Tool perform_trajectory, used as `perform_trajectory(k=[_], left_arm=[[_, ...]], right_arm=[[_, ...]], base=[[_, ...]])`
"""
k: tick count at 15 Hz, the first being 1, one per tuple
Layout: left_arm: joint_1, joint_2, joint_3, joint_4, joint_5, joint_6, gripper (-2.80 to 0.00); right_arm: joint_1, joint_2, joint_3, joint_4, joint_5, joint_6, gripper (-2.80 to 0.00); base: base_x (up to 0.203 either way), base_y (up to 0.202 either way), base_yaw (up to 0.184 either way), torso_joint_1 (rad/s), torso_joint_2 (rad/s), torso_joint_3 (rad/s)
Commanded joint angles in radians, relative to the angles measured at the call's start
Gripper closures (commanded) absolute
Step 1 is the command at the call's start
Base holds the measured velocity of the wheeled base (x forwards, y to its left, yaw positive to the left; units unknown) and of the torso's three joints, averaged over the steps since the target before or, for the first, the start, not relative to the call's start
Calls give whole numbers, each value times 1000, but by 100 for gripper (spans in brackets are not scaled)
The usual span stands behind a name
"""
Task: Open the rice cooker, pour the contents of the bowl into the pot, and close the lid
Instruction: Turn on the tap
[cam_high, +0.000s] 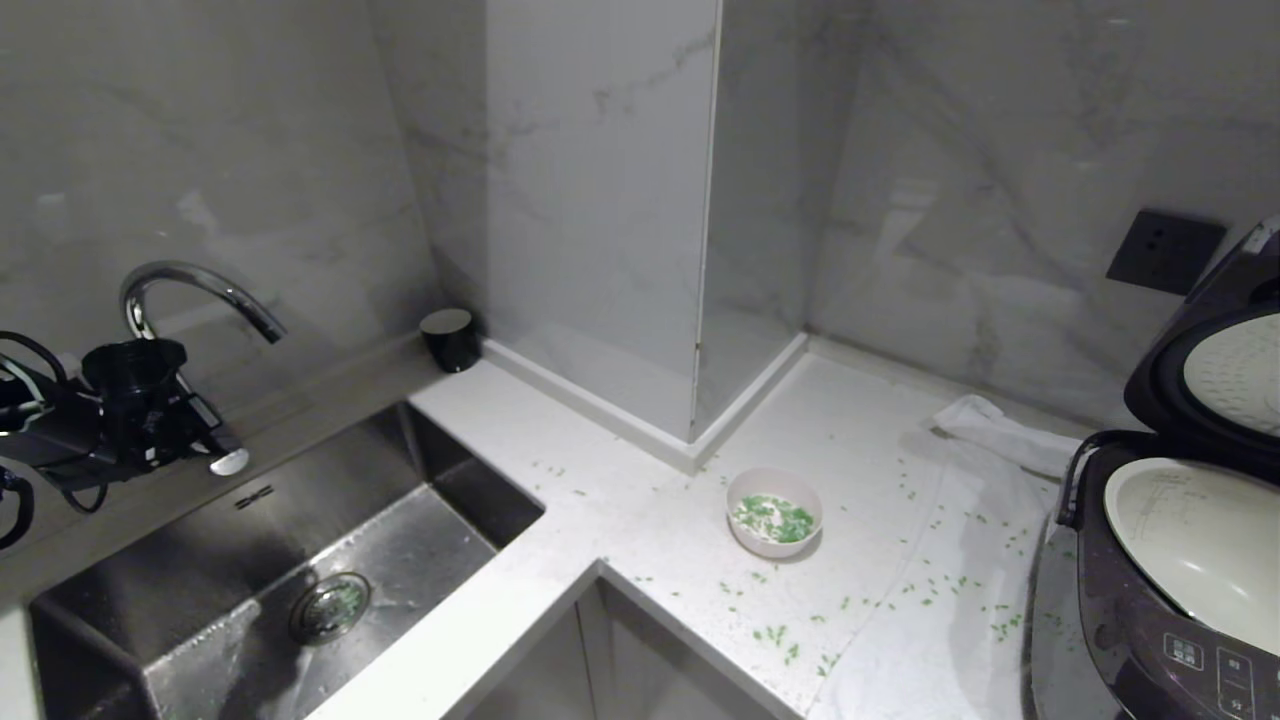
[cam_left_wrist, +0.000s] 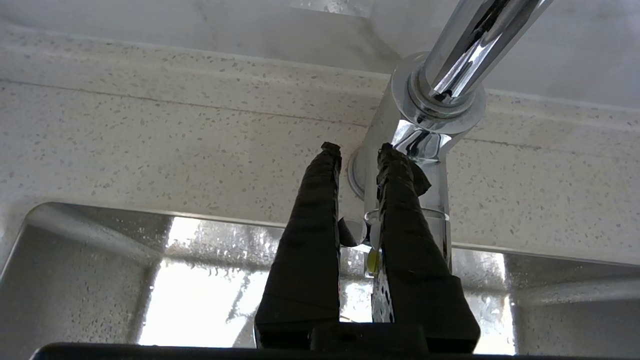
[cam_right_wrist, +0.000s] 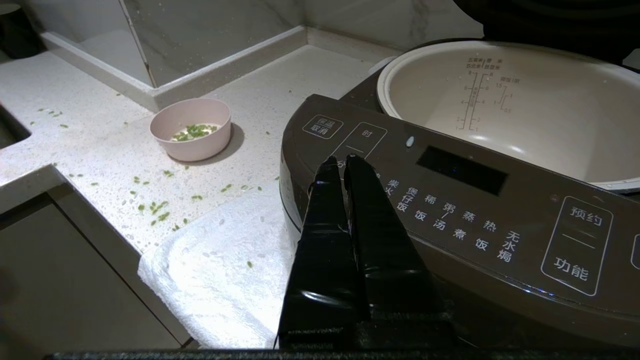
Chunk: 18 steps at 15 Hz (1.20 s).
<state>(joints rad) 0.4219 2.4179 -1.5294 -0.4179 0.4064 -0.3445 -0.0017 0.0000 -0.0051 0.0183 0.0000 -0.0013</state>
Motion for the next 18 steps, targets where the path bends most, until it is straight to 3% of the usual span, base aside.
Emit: perform_trajectory(k=[1,18], left_arm=[[0,-3,2,-2,3,-2,0],[-3,-14,26,-1,8,2,0]], right_arm=[[0,0,-1,0,0,0,0],[0,0,1,0,0,0,0]], base=[[0,0,0,0,0,0],[0,0,0,0,0,0]])
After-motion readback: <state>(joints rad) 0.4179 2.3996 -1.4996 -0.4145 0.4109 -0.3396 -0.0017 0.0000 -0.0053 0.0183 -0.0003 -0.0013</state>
